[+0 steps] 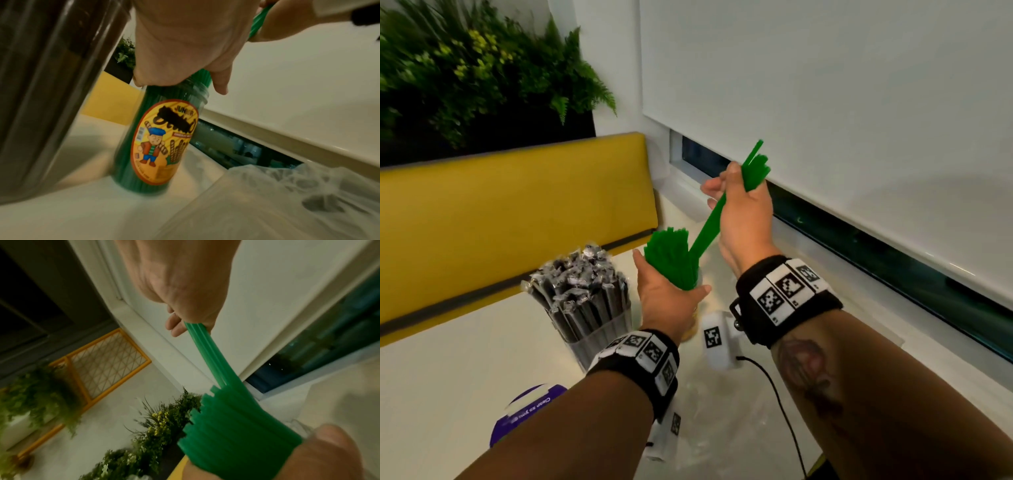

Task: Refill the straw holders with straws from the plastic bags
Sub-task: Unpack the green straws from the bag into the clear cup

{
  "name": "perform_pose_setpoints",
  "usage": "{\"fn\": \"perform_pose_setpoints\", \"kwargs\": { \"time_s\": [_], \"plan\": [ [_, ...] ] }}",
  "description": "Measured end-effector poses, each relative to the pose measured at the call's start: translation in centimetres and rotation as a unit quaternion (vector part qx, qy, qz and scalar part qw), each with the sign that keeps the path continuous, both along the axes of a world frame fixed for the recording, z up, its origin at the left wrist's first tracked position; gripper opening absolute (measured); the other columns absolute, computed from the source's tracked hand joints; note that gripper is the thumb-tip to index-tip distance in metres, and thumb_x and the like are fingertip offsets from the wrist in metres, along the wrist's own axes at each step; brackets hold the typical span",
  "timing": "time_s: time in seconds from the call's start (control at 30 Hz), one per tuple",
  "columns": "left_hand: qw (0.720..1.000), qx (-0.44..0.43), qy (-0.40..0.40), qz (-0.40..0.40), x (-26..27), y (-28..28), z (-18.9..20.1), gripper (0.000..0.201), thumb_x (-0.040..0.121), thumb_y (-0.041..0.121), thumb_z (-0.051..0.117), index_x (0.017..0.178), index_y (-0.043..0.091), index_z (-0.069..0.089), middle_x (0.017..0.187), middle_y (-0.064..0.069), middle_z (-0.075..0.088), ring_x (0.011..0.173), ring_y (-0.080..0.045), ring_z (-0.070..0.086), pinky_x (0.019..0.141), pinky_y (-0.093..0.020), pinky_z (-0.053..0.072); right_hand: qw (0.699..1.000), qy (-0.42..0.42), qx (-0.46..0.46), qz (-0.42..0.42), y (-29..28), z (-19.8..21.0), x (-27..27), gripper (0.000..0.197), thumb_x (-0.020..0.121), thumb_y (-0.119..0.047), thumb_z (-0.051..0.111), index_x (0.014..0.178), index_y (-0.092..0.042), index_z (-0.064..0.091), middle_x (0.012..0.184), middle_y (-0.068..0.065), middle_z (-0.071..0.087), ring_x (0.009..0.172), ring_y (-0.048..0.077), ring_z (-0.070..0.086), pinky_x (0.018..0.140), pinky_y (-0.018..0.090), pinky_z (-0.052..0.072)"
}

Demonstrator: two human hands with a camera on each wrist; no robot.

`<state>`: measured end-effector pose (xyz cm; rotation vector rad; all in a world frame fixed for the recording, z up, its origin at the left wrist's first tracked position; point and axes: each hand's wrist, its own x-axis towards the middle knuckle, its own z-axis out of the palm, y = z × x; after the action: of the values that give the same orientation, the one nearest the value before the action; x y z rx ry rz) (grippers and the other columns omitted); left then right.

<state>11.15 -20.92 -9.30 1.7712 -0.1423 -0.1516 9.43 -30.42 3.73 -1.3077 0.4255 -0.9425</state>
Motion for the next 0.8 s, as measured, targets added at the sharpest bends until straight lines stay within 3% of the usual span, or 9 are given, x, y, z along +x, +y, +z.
{"fn": "perform_pose_setpoints", "kwargs": {
  "time_s": [0.13,0.23,0.33,0.47,0.57,0.63,0.7,0.73,0.8],
  "plan": [
    [0.999,-0.006,-0.012,0.030,0.7,0.3,-0.9,0.123,0.060,0.020,0.090,0.150,0.036,0.007,0.143,-0.003,0.045,0.133,-0.022,0.045,0.111,-0.043,0.039,0.994,-0.016,0.109,0.003,-0.6,0.1,0.3,0.019,0.103,-0.030,0.045,0.098,-0.015,0.054,0.069,0.000,0.066,0.084,0.020,0.071,0.094,0.043,0.052],
    [0.999,-0.016,-0.036,0.008,0.4,0.0,-1.3,0.122,0.059,0.023,0.088,0.151,0.036,0.008,0.139,-0.001,0.047,0.128,-0.020,0.048,0.108,-0.045,0.043,0.993,0.016,0.111,-0.024,-0.9,-1.9,0.4,0.017,0.103,-0.028,0.046,0.094,-0.016,0.054,0.064,0.000,0.062,0.077,0.020,0.065,0.091,0.042,0.051],
    [0.998,-0.021,-0.053,0.013,0.3,-0.6,-1.7,0.118,0.060,0.020,0.087,0.152,0.029,0.013,0.137,0.000,0.047,0.125,-0.016,0.049,0.109,-0.040,0.043,0.994,0.072,0.072,-0.029,-0.6,-5.0,0.5,0.028,0.100,-0.036,0.048,0.087,-0.014,0.058,0.071,0.001,0.071,0.081,0.020,0.066,0.096,0.045,0.050],
    [0.998,-0.016,-0.065,0.007,0.8,-0.7,-2.2,0.122,0.048,0.032,0.087,0.148,0.035,0.017,0.132,0.003,0.052,0.121,-0.018,0.055,0.101,-0.043,0.051,0.976,0.197,-0.077,0.057,1.2,-8.2,0.0,0.027,0.099,-0.037,0.052,0.108,-0.014,0.059,0.113,0.005,0.064,0.101,0.018,0.062,0.099,0.044,0.048],
    [0.997,0.013,-0.072,-0.002,0.8,-0.2,-2.2,0.123,0.050,0.038,0.085,0.149,0.034,0.013,0.136,0.002,0.050,0.125,-0.020,0.052,0.103,-0.045,0.049,0.946,0.251,-0.177,0.106,1.3,-7.7,-1.0,0.057,0.092,-0.048,0.059,0.136,-0.016,0.040,0.139,0.001,0.036,0.126,0.017,0.045,0.111,0.041,0.039],
    [0.996,0.034,-0.079,-0.007,0.7,0.1,-2.5,0.120,0.054,0.037,0.082,0.150,0.035,0.010,0.140,0.000,0.046,0.130,-0.022,0.046,0.107,-0.048,0.044,0.950,0.206,-0.221,0.083,0.7,-5.5,-1.8,0.075,0.088,-0.050,0.061,0.148,-0.023,0.025,0.152,-0.001,0.025,0.139,0.014,0.030,0.114,0.035,0.028],
    [0.995,0.036,-0.089,-0.006,0.7,0.1,-2.7,0.119,0.055,0.035,0.081,0.151,0.034,0.012,0.141,-0.001,0.045,0.132,-0.023,0.044,0.109,-0.048,0.042,0.942,0.107,-0.318,0.011,0.2,-2.6,-2.2,0.073,0.096,-0.041,0.054,0.154,-0.021,0.015,0.160,0.002,0.018,0.146,0.014,0.018,0.118,0.033,0.020],
    [0.995,0.038,-0.095,-0.002,0.8,0.0,-2.7,0.118,0.054,0.035,0.081,0.151,0.033,0.014,0.140,-0.001,0.046,0.132,-0.023,0.044,0.109,-0.048,0.042,0.921,0.072,-0.383,-0.018,0.2,-1.4,-2.0,0.068,0.099,-0.037,0.048,0.155,-0.018,0.014,0.161,0.004,0.017,0.148,0.016,0.015,0.120,0.034,0.017],
    [0.994,0.041,-0.101,0.005,0.9,-0.2,-2.9,0.116,0.053,0.036,0.081,0.150,0.031,0.017,0.137,0.000,0.048,0.130,-0.023,0.047,0.107,-0.048,0.045,0.861,0.092,-0.500,-0.020,0.4,-0.8,-1.3,0.061,0.104,-0.037,0.035,0.156,-0.017,0.012,0.164,0.004,0.013,0.151,0.020,0.006,0.123,0.039,0.010]
  ]
}}
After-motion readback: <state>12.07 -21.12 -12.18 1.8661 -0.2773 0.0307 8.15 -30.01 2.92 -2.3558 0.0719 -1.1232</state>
